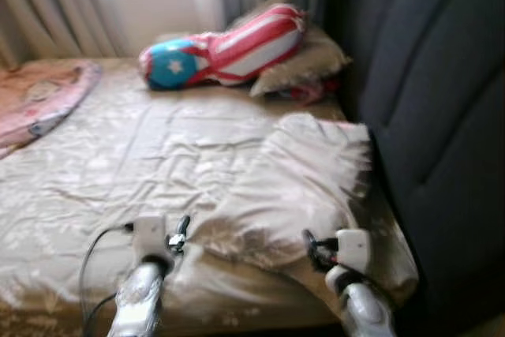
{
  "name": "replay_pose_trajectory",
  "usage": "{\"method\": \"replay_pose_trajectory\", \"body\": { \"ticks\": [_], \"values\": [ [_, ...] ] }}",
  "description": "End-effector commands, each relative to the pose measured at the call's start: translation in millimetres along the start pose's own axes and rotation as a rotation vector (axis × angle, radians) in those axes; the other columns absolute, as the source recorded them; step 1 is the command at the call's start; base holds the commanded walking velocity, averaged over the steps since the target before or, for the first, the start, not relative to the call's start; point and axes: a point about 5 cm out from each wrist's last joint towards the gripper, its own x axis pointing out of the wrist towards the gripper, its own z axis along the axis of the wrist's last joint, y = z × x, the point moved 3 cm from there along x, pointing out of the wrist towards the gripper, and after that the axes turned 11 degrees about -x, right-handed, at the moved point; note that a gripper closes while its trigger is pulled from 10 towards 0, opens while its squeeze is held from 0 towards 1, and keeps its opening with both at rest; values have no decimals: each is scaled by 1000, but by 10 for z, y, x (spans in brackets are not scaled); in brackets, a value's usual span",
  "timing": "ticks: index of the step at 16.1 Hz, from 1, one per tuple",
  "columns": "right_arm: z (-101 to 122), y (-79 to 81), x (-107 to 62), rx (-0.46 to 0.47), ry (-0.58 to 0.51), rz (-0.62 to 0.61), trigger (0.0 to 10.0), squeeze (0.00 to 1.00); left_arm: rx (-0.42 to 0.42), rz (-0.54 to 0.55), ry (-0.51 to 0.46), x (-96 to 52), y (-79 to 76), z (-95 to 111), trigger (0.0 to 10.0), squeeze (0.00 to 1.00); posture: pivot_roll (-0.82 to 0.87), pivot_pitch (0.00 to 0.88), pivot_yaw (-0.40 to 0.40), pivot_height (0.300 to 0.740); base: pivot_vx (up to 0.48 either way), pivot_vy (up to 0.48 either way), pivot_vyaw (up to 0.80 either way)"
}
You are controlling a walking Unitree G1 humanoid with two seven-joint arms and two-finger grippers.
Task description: Clean up the room
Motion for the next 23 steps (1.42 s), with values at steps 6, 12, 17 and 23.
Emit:
{"method": "replay_pose_trajectory", "body": {
  "ticks": [6,12,17,23],
  "values": [
    [46,86,65,2,16,9,10000,0,2,25,4,-31,107,4,10000,0,19,0,-12,661,92,0,0],
    [-23,-45,193,108,192,-51,10000,1000,10,16,-7,-37,134,59,10000,0,55,0,-4,661,0,0,0],
    [-80,-94,236,240,320,-106,10000,1000,43,-1,-26,-110,214,174,10000,0,111,0,28,661,0,0,0],
    [-90,-73,232,291,321,-120,10000,0,52,-41,-78,-224,169,448,10000,0,148,0,58,661,0,0,0]
  ]
}}
